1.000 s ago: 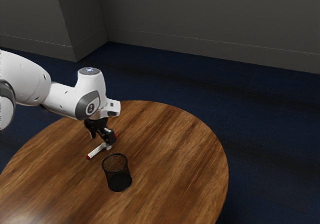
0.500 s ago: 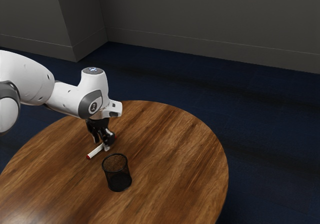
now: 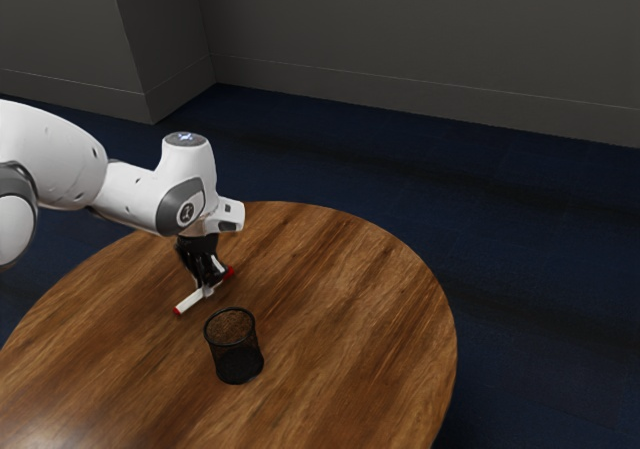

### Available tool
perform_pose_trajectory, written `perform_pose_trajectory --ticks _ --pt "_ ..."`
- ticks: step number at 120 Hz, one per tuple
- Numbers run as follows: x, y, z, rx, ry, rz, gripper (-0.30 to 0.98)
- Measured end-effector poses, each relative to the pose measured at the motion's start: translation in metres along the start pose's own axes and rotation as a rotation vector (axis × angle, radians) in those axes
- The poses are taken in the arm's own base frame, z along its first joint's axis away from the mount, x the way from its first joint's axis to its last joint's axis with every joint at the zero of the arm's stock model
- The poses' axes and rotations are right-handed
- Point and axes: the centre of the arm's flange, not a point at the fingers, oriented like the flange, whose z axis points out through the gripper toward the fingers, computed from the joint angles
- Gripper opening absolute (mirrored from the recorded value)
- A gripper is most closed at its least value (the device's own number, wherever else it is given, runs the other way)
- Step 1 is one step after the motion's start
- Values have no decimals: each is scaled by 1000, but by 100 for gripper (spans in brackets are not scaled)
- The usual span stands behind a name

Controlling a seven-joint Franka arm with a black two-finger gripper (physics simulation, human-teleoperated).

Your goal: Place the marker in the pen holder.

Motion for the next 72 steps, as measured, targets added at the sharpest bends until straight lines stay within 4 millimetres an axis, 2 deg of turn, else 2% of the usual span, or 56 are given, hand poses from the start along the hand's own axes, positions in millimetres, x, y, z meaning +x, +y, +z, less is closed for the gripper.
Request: perform_pose_trajectory --ticks 10,21,52,61,72 --pt "2 6 -28 7 58 6 -7" --pt "-8 30 -69 7 158 36 -9" --pt "-85 102 -161 39 560 112 -9" --pt "-101 125 -175 53 666 148 -9" --pt "-113 143 -171 57 724 178 -10"
